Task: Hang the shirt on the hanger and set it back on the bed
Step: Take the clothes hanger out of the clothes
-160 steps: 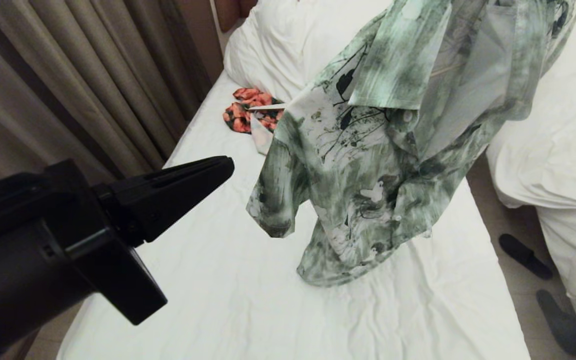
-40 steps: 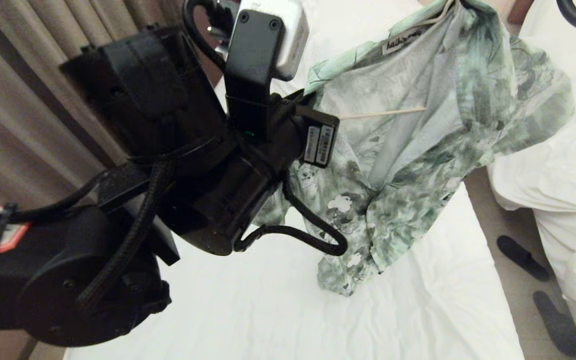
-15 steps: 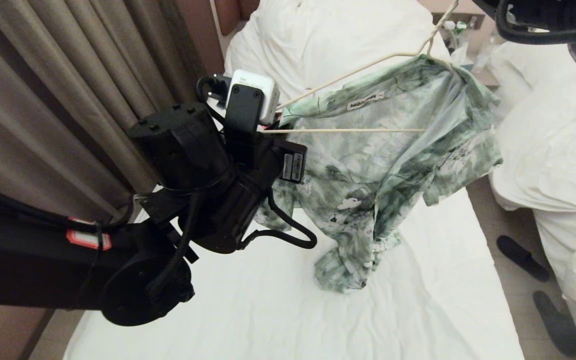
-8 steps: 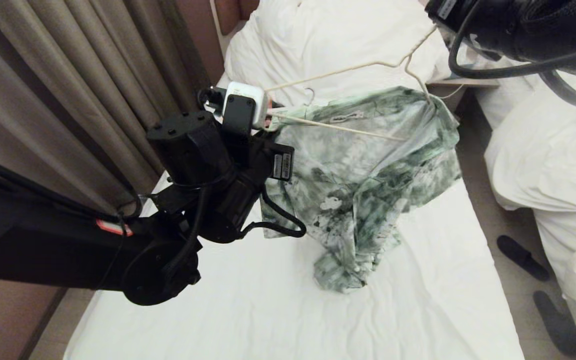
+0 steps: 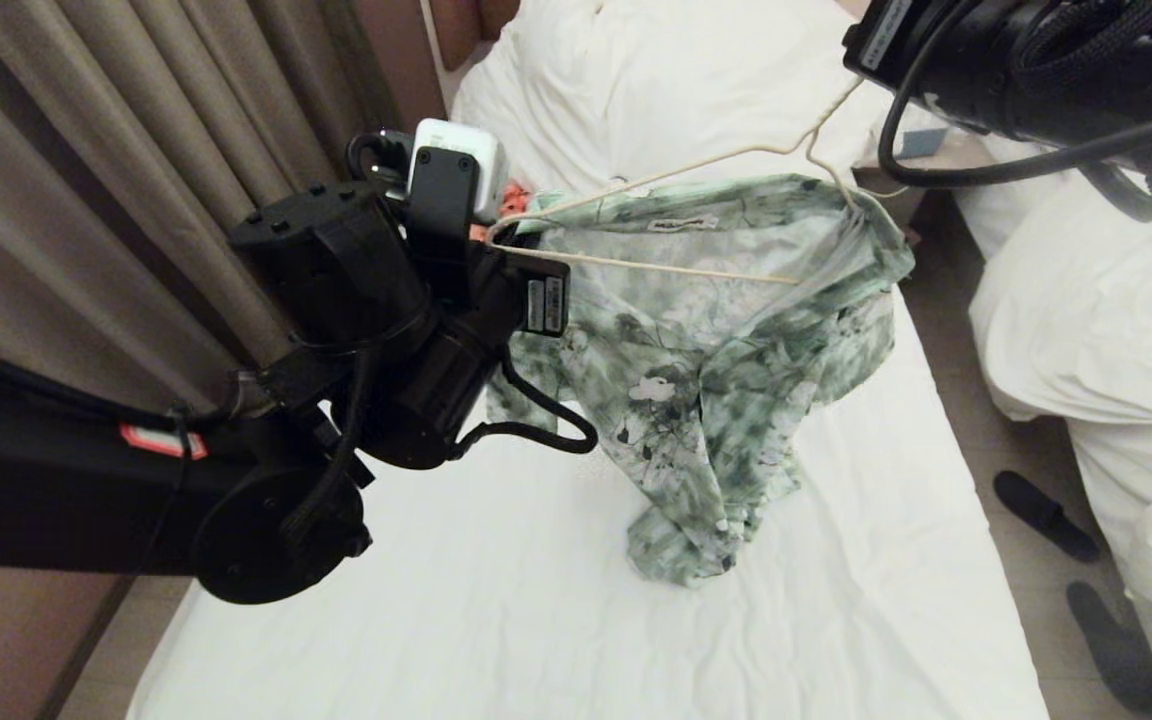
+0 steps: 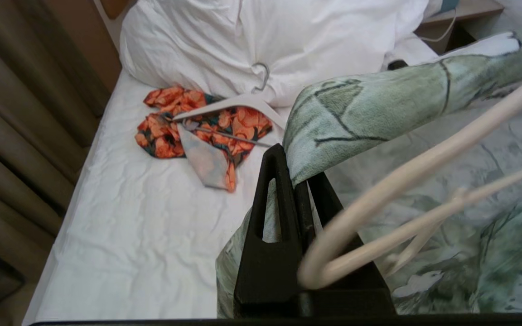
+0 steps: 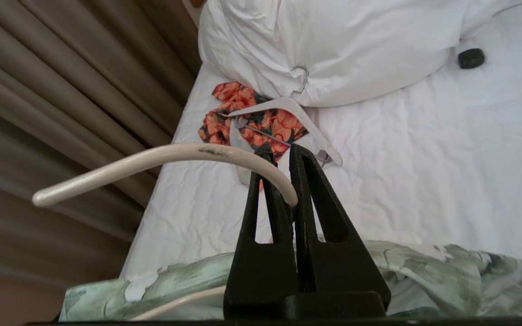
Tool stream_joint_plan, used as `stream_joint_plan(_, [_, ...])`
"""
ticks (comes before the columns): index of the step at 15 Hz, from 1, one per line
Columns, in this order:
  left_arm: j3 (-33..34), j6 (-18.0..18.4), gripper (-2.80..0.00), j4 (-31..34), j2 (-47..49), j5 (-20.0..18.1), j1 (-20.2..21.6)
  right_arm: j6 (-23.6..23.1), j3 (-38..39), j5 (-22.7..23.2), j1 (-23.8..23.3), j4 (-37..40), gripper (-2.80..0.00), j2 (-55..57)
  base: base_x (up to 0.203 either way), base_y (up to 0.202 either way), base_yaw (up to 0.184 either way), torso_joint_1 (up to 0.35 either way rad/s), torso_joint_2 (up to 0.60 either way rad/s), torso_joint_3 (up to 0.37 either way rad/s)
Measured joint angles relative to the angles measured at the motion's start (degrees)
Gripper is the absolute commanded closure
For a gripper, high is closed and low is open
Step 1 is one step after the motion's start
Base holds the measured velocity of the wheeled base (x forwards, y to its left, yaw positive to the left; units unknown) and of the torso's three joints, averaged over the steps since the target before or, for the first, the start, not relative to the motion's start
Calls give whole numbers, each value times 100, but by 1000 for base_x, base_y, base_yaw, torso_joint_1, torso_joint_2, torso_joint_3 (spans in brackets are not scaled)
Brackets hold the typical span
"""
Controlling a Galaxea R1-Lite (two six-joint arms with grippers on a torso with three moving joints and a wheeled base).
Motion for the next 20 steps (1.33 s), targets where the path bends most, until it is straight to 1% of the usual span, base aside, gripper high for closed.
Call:
stream_joint_plan(2, [176, -60, 0, -9, -26, -5, -16, 0, -32, -79, 0, -9, 0, 27, 0, 0, 0, 0, 0, 0])
stream_joint_plan(5, [462, -349, 0, -12, -18, 0, -65, 5, -37, -286, 9, -195, 0, 115, 0, 0, 0, 0, 0, 0])
stream_joint_plan(7, [678, -504, 0, -69, 37, 6, -129, 87, -37, -387, 2, -201, 0, 168, 0, 0, 0, 0, 0, 0])
stream_joint_plan(8, [747, -542, 0, -202, 108, 13, -138, 207, -34, -391, 5, -204, 0, 168, 0, 0, 0, 0, 0, 0])
stream_joint_plan(12, [850, -534, 0, -1129, 657, 123, -160, 834, 24, -413, 46, -183, 0, 83, 0, 0, 0, 0, 0, 0])
stream_joint_plan(14, [857, -529, 0, -1495, 993, 210, -160, 1032, 99, -487, 52, -185, 0, 42, 0, 0, 0, 0, 0, 0])
stream_joint_plan(17, [853, -513, 0, -1751, 1398, 301, -166, 1270, 132, -548, 33, -182, 0, 1, 0, 0, 0, 0, 0, 0])
stream_joint_plan(20, [885, -512, 0, -1910, 1763, 305, -92, 1307, 139, -536, 43, -177, 0, -118, 0, 0, 0, 0, 0, 0])
